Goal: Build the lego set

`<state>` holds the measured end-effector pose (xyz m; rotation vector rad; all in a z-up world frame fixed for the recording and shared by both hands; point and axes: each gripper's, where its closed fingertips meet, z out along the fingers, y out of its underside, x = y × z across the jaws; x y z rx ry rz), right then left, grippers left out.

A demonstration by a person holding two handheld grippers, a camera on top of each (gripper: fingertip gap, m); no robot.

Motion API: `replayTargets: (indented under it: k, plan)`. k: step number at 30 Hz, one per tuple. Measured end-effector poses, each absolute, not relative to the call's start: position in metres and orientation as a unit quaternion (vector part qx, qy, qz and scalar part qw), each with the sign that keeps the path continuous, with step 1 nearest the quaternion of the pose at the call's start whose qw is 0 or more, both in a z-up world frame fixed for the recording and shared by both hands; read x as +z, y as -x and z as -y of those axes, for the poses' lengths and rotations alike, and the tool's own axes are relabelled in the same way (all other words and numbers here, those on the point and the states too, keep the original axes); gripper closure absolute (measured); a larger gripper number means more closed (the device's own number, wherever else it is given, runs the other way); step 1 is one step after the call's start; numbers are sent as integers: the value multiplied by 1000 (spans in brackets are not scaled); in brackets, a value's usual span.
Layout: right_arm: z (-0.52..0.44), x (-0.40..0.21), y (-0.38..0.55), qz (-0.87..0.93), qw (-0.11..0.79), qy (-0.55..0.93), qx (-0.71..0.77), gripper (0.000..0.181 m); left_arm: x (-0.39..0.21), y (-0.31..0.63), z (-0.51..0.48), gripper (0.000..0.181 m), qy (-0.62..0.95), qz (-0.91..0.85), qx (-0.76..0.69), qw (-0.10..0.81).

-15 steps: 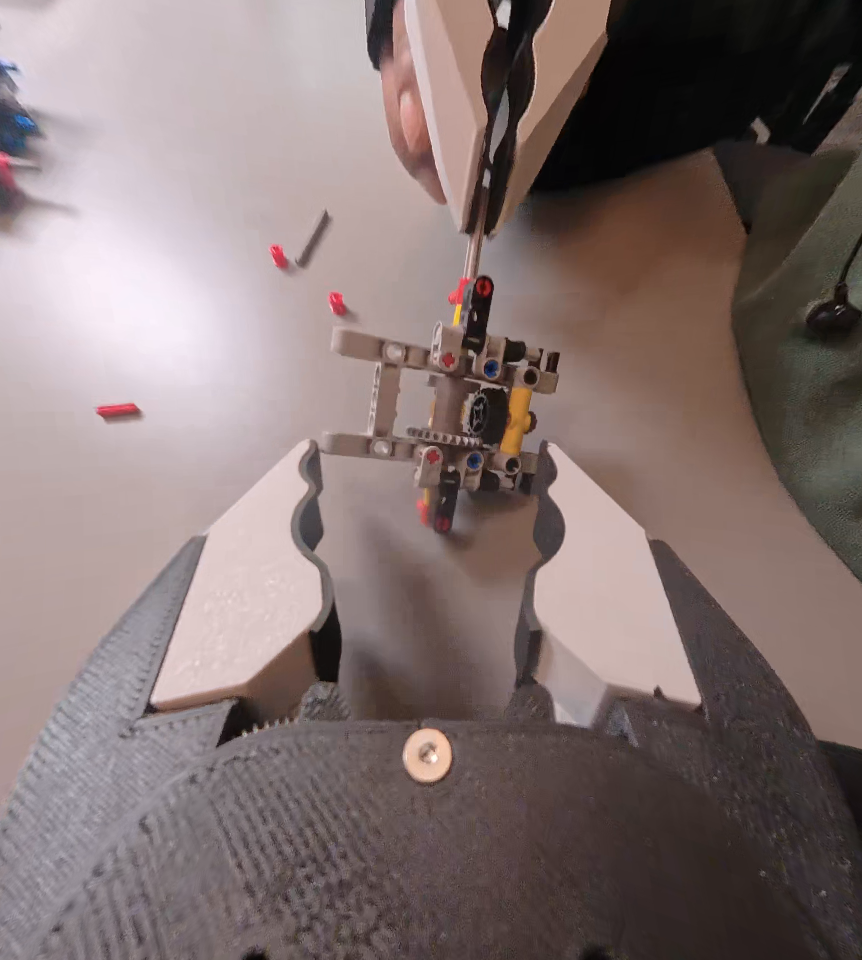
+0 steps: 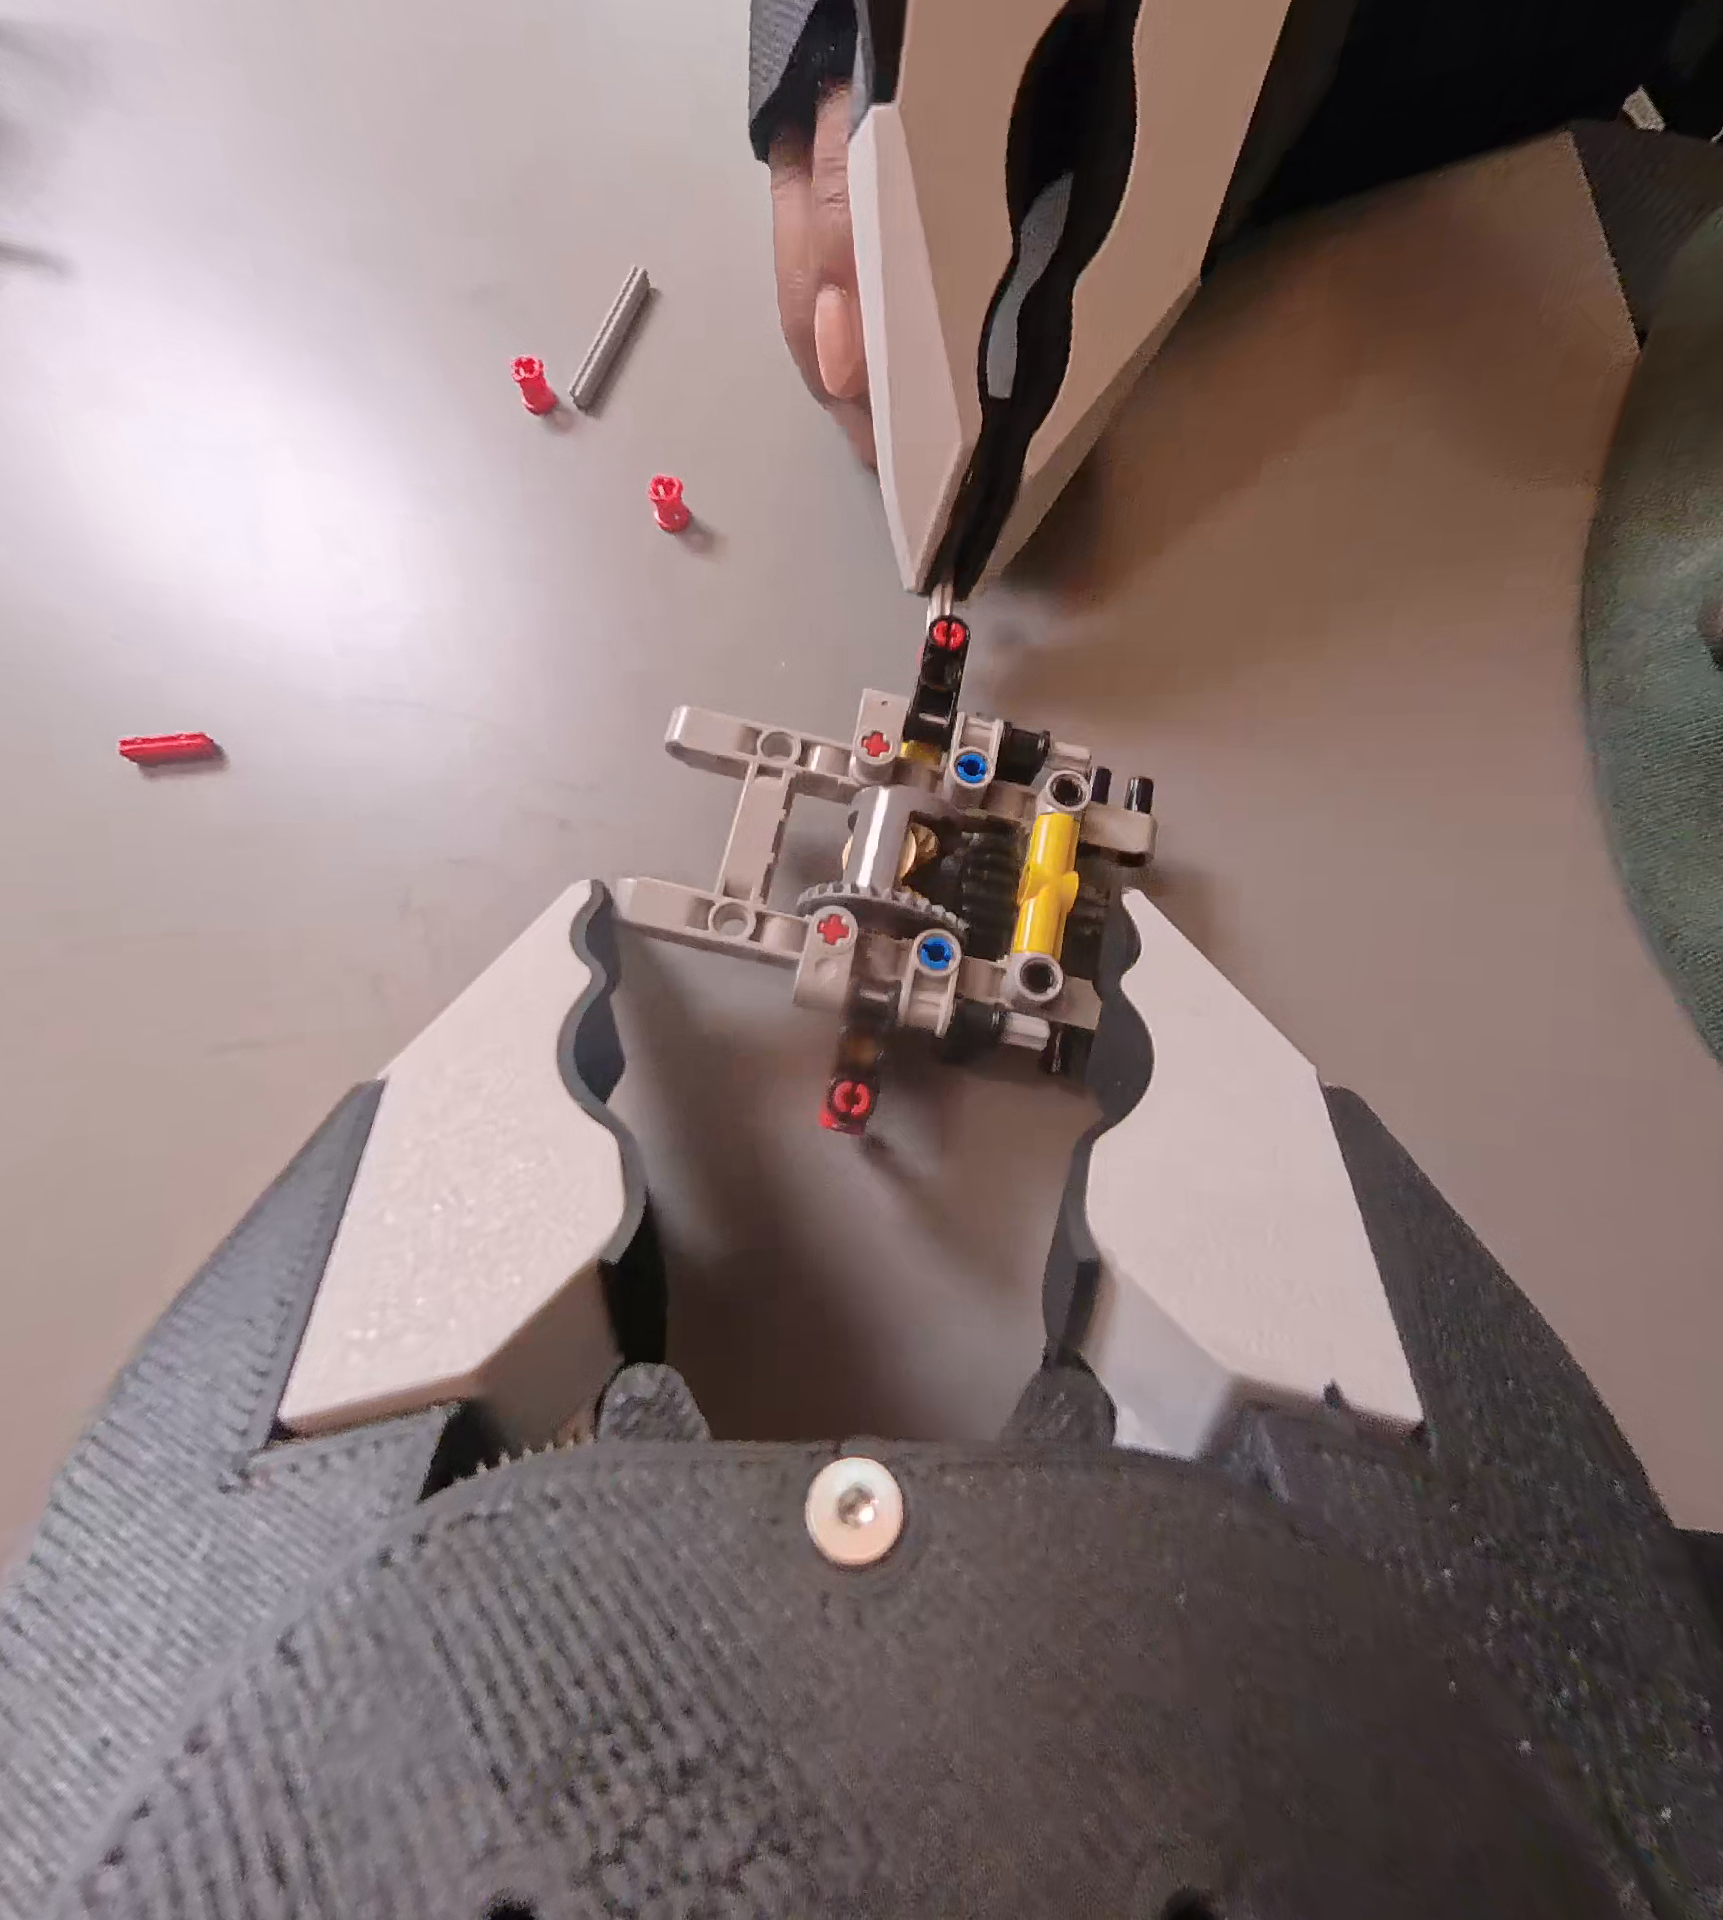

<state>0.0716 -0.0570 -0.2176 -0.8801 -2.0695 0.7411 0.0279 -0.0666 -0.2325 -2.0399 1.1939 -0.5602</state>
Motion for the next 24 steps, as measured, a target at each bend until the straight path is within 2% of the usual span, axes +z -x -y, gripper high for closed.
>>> replayTargets:
  k: [24]
  plan:
    - [50,-222,-60,792,379,410,249,179,-233,-21,62,90,815,-410,-192,363]
